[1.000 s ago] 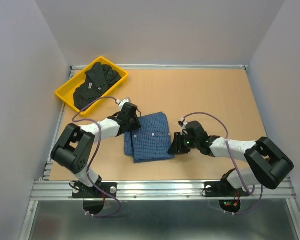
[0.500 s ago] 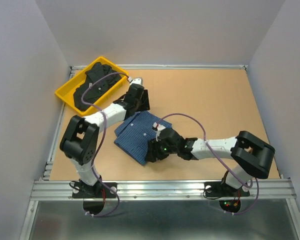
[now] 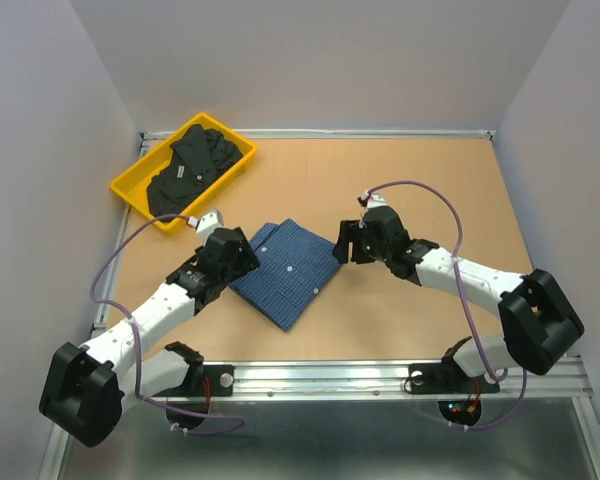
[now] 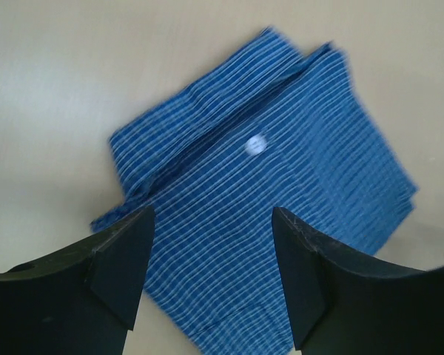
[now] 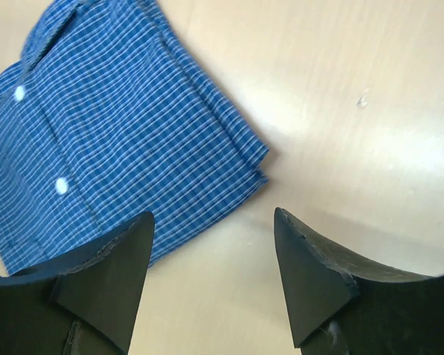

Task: Fold and stack the long sleeve shirts
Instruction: Fold the shirt

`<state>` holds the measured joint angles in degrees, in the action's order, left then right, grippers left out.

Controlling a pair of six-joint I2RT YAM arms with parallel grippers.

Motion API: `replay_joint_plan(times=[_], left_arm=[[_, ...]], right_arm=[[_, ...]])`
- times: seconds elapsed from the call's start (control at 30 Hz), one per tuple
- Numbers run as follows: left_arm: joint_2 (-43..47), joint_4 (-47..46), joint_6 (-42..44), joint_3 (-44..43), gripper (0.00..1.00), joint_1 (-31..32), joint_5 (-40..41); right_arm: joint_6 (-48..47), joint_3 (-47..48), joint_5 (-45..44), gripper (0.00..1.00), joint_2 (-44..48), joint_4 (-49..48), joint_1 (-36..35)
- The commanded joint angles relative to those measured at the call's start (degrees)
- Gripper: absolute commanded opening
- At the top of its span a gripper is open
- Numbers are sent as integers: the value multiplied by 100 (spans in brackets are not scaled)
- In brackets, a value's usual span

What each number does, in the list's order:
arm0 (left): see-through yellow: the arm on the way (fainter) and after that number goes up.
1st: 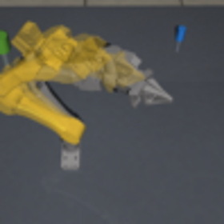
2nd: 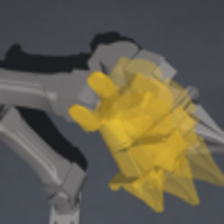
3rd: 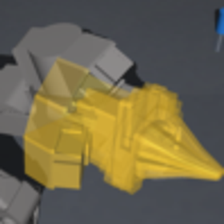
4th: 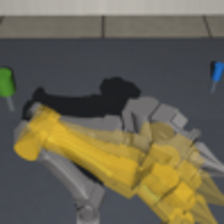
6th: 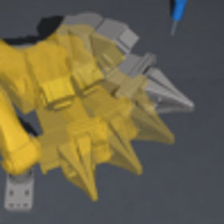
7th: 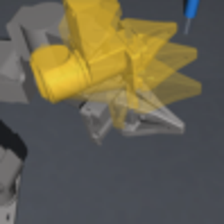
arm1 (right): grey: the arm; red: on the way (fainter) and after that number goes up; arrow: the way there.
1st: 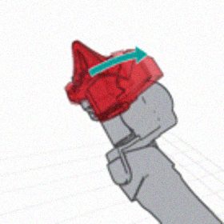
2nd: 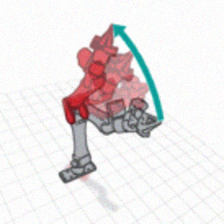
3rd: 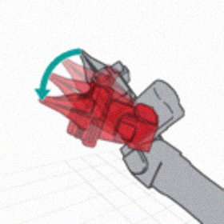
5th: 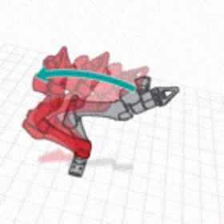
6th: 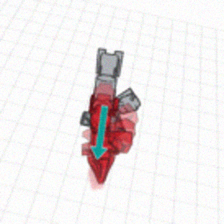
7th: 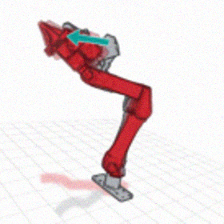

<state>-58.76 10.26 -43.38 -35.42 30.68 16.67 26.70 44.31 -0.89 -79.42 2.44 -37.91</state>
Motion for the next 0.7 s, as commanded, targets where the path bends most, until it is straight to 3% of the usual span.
replay_joint_plan(times=[0.0,0.3,0.4,0.5,0.67], left_arm=[[426,73,-584,718,74,-70,-66],[94,-744,-760,1555,70,-668,-576],[-204,-982,-655,1565,61,-861,-673],[-372,-1000,-611,1459,51,-941,-682],[-942,-1167,-304,986,25,-1055,-744]], right_arm=[[-393,595,201,70,-468,81,249],[-561,1150,589,69,-1462,46,302],[-578,1097,563,65,-1681,-50,311],[-596,930,589,54,-1770,-190,311],[-456,509,1018,28,-1587,-462,302]])
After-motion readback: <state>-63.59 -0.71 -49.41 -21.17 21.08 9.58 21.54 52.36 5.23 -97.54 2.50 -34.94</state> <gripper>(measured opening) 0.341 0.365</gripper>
